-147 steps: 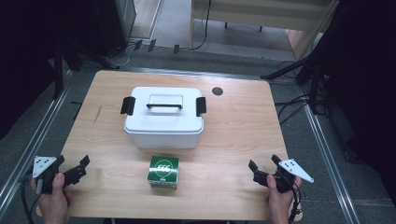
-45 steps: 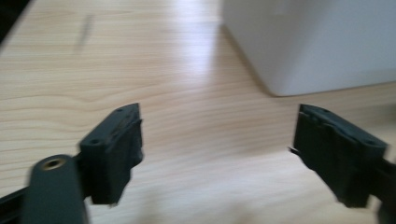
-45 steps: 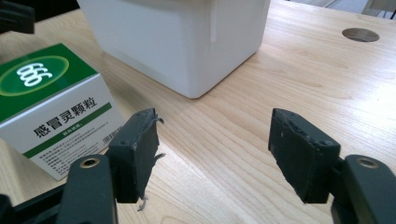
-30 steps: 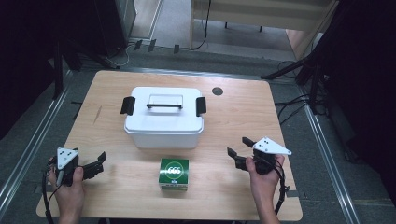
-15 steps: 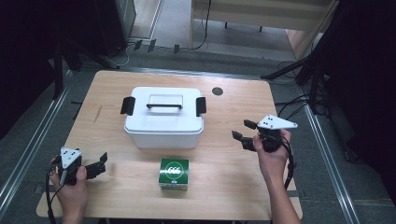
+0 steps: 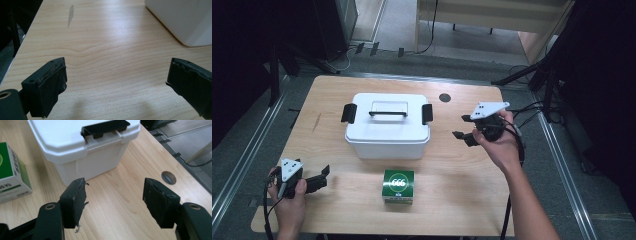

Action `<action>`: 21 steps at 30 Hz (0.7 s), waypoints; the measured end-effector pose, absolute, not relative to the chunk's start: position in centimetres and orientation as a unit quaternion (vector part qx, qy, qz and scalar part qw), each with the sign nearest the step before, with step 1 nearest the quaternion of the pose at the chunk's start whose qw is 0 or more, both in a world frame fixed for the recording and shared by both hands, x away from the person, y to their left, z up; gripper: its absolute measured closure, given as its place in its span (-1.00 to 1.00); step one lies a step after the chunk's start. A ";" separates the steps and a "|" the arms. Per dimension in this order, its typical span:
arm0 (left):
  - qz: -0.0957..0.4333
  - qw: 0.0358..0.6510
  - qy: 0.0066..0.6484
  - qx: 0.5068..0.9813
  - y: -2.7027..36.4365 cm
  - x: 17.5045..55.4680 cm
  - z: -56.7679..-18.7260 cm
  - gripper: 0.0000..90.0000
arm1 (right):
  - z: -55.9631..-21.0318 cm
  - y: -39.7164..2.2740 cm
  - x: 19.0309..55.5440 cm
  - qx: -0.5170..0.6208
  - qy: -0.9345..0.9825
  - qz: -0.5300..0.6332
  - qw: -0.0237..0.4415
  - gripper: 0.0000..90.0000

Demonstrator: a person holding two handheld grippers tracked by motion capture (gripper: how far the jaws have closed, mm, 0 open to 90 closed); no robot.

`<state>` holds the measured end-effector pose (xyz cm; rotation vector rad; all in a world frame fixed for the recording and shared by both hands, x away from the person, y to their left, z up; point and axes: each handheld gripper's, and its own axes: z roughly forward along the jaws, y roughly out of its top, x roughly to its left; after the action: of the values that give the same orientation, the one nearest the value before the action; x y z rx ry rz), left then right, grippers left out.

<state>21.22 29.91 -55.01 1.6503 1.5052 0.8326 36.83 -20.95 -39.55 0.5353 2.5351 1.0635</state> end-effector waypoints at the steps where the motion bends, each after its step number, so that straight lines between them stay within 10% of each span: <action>1: 0.324 0.370 0.587 0.643 29.9 21.2 -55.0 -0.94 | -39.1 -20.6 37.1 0.175 0.898 0.366 0.169 -0.23; 21: 0.323 0.367 0.584 0.648 29.8 21.3 -55.0 -0.93 | -34.5 -12.3 41.0 0.057 0.955 0.256 0.140 -0.24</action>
<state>21.30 29.82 -55.04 1.6654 1.5009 0.8311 41.01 -12.30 -34.54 0.1633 2.7592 0.7396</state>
